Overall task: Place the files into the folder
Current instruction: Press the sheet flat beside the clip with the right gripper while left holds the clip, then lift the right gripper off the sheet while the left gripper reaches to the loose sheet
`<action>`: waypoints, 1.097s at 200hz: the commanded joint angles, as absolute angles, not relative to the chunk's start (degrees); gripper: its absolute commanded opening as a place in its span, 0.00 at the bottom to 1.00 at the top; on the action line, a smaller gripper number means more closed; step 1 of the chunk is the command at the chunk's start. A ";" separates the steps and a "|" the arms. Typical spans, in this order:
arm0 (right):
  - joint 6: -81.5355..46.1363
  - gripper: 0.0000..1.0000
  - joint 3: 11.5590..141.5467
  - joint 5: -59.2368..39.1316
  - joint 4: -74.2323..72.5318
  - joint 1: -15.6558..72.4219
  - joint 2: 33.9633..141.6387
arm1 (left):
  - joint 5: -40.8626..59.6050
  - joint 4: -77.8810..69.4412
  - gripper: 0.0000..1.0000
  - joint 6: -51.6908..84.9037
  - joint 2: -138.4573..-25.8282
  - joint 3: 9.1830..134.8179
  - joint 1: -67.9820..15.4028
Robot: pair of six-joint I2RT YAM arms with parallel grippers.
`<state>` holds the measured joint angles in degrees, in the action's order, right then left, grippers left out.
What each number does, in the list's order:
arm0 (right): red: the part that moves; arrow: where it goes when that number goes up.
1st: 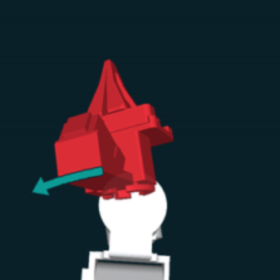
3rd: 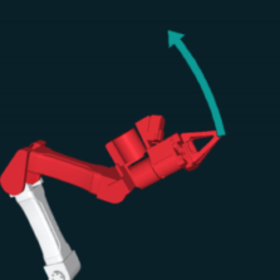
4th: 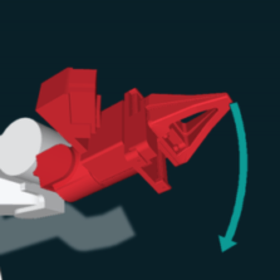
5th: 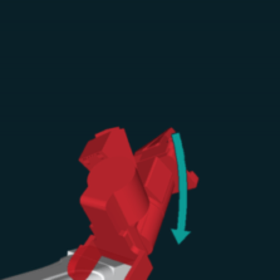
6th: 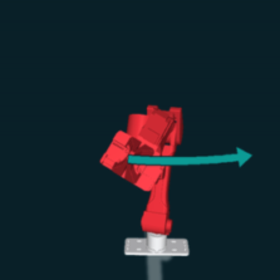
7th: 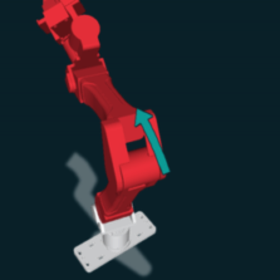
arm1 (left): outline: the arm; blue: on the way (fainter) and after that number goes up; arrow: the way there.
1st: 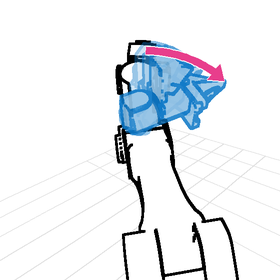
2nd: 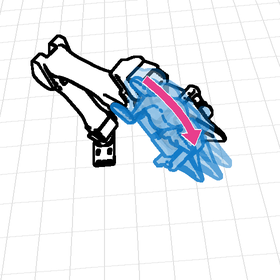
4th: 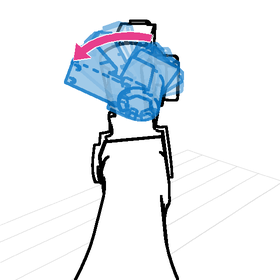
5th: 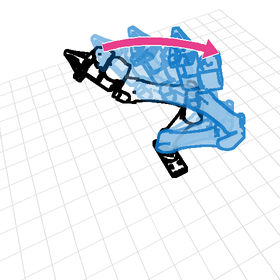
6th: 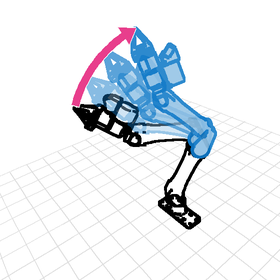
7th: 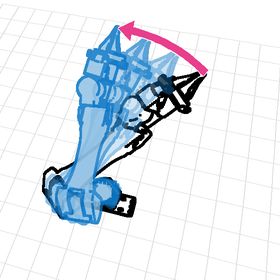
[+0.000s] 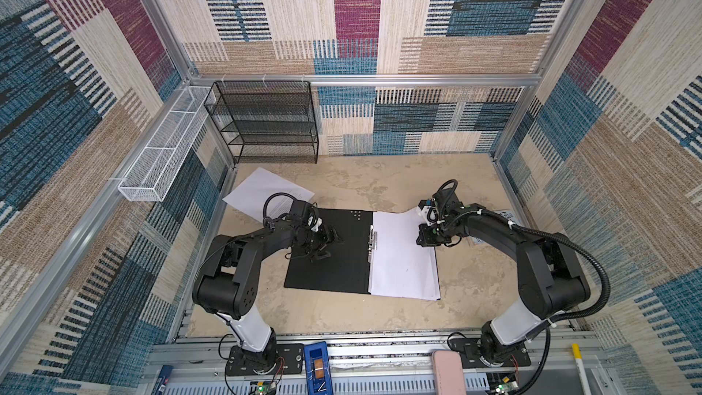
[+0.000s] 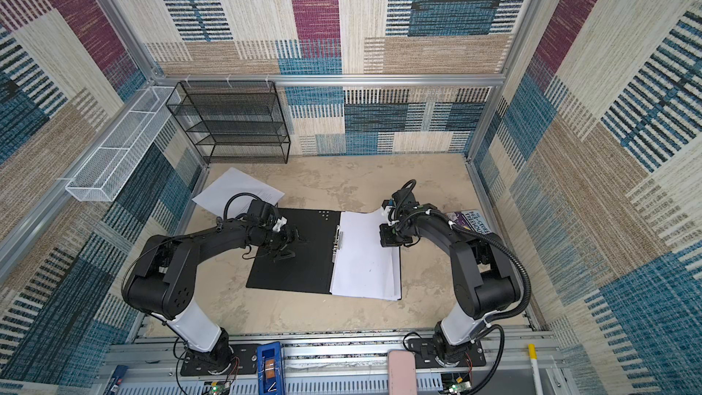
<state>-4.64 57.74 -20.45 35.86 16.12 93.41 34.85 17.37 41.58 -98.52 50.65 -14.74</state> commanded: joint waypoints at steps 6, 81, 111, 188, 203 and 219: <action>-3.70 0.03 58.32 -19.69 35.77 16.78 93.08 | 22.20 26.55 0.81 40.11 -100.54 49.29 -14.63; -3.52 0.04 58.82 -19.99 35.46 17.31 93.41 | 22.56 26.29 0.81 40.14 -100.51 49.11 -14.50; -3.92 0.07 58.62 -21.05 34.81 17.40 93.49 | 22.76 26.26 0.81 40.18 -100.51 49.06 -14.38; -6.18 0.31 56.60 -21.72 33.22 17.38 92.53 | 23.33 25.93 0.81 40.45 -100.87 49.02 -14.28; -7.08 0.36 56.18 -21.43 32.97 17.31 92.17 | 23.46 25.84 0.81 40.44 -100.88 49.01 -14.19; -8.07 0.42 55.60 -20.72 32.78 17.39 91.53 | 23.54 25.81 0.81 40.43 -100.83 48.96 -14.11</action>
